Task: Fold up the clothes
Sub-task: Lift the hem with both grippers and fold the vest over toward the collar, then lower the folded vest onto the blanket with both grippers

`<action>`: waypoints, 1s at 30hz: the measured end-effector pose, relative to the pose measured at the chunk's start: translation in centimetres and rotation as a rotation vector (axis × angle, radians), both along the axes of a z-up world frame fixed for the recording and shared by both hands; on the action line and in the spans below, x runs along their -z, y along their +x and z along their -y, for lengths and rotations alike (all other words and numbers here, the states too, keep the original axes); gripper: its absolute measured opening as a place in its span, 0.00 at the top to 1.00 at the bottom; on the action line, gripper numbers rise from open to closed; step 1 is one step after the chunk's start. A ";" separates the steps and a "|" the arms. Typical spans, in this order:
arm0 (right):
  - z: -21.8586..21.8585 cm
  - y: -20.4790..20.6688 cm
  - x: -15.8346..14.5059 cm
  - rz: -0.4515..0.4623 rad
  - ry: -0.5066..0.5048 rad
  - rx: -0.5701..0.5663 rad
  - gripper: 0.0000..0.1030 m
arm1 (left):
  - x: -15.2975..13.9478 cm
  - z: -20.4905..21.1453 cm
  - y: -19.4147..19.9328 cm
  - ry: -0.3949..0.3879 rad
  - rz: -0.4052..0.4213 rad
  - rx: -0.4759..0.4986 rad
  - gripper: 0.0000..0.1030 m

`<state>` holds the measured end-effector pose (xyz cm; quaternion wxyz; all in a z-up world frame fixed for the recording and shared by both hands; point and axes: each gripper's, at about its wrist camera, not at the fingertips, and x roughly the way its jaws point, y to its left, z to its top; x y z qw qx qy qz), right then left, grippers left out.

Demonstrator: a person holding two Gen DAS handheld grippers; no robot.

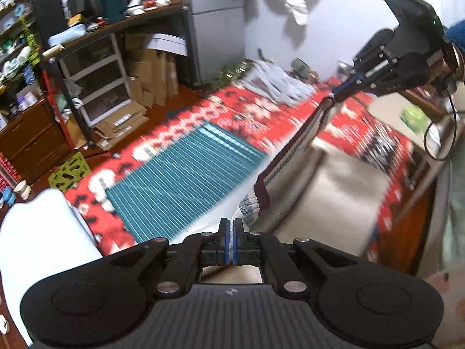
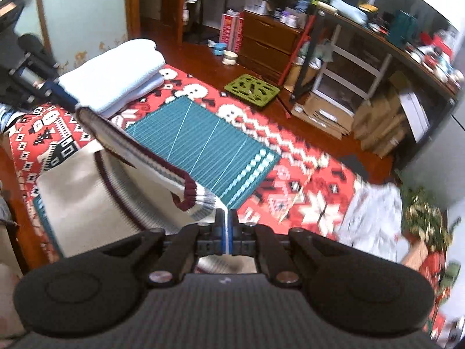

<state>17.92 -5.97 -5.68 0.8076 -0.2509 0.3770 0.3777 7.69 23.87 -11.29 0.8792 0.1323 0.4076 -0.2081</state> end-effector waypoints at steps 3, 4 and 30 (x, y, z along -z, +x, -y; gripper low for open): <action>0.7 -4.0 1.9 -0.036 -0.004 0.071 0.99 | 1.9 1.2 -2.6 0.013 -0.023 0.033 0.98; 0.8 -5.1 2.7 -0.039 -0.011 0.081 0.99 | 2.6 1.5 -3.3 0.019 -0.029 0.044 0.98; 7.5 -11.0 12.2 -0.431 0.337 0.648 0.82 | 9.7 -4.3 -7.9 -0.448 -0.300 -0.612 0.73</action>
